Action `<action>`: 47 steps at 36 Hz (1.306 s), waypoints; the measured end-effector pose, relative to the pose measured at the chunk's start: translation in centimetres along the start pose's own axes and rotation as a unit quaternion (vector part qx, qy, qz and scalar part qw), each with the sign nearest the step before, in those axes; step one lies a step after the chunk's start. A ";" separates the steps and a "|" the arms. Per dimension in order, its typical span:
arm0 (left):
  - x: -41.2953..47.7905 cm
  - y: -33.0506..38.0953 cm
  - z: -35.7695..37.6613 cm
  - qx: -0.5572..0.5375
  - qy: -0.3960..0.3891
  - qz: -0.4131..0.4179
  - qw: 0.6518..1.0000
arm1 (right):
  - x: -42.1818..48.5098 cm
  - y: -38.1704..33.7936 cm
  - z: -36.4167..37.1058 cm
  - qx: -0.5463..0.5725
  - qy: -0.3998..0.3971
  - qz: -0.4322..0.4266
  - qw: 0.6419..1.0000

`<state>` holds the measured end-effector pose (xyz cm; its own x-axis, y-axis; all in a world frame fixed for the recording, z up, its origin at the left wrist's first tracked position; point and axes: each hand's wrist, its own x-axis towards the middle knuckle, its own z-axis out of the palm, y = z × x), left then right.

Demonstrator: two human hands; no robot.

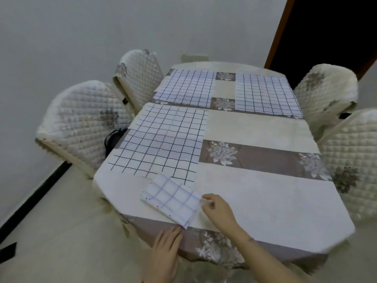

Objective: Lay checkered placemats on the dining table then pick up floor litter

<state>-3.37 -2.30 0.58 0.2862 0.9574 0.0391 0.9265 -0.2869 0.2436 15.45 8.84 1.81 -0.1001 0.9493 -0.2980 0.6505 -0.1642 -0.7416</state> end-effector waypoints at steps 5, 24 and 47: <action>0.0 0.5 -0.3 0.006 -0.015 -0.021 1.000 | 2.7 -0.9 1.0 -0.051 -0.003 0.006 0.999; 1.9 0.6 -0.6 -0.202 -0.055 -0.129 0.969 | -1.0 0.9 -4.2 0.413 0.054 0.105 0.903; 9.5 5.3 -9.7 -0.794 0.045 -0.269 0.543 | -6.5 -1.6 -7.3 0.523 0.067 0.141 0.838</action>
<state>1.91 5.56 11.65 -0.0007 0.9066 -0.4220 -0.5299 0.3576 0.7690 20.51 4.92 9.34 0.0778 0.8429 -0.5325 -0.3895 -0.4660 -0.7945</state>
